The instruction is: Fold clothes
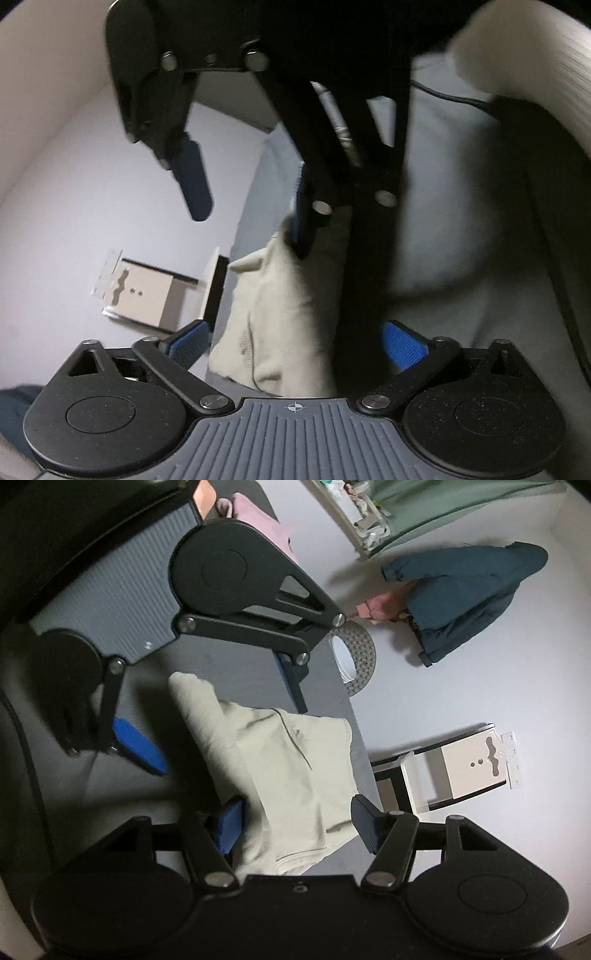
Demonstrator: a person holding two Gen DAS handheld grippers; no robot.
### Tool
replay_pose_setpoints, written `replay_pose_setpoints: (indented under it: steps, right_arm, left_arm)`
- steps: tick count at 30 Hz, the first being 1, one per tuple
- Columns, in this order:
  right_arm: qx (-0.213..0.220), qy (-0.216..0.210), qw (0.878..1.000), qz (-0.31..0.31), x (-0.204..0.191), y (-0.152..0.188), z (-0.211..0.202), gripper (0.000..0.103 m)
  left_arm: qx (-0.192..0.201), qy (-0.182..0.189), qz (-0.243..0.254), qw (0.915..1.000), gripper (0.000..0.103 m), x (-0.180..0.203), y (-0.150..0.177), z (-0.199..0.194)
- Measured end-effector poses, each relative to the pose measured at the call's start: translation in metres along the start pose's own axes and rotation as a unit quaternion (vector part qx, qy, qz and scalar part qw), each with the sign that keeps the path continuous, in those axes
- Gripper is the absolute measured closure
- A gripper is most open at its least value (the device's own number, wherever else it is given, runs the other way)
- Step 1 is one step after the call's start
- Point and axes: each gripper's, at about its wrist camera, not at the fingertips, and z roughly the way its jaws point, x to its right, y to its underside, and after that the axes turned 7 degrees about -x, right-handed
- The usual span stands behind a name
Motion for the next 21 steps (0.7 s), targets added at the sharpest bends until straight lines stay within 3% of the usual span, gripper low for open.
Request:
replay_pose_setpoints:
  steps: [2,5,10,13,15,16,17,21]
  right_arm:
    - [0.000,0.001,1.000,0.002,0.000,0.000,0.001,0.042]
    - [-0.002,0.004,1.000,0.015,0.001,0.001,-0.002,0.042]
    - [-0.012,-0.015,1.000,0.021,-0.012,0.004,-0.004,0.031]
    - [-0.024,-0.005,0.999,-0.023,-0.033,0.007,0.001,0.032]
    - [-0.035,0.029,0.997,-0.059,-0.043,0.011,0.013,0.047]
    - [-0.043,0.044,0.995,-0.076,-0.046,0.013,0.020,0.068]
    - [-0.049,0.052,0.993,-0.090,-0.047,0.016,0.025,0.081]
    - [-0.041,0.045,0.991,-0.122,-0.050,0.022,0.017,0.093]
  left_arm:
    - [-0.010,-0.002,-0.014,0.9999,0.058,-0.004,-0.003,0.005]
    - [-0.020,0.022,-0.029,0.9991,0.080,-0.008,-0.005,0.013]
    - [-0.019,0.027,-0.068,0.9971,0.089,-0.017,-0.010,0.016]
    - [-0.016,0.025,-0.080,0.9963,0.090,-0.023,-0.011,0.014]
    - [-0.017,0.026,-0.086,0.9958,0.091,-0.026,-0.008,0.015]
    - [-0.018,0.026,-0.085,0.9959,0.091,-0.027,-0.007,0.015]
    - [-0.018,0.027,-0.080,0.9963,0.092,-0.028,-0.006,0.014]
    - [-0.016,0.031,-0.055,0.9979,0.093,-0.025,-0.003,0.002]
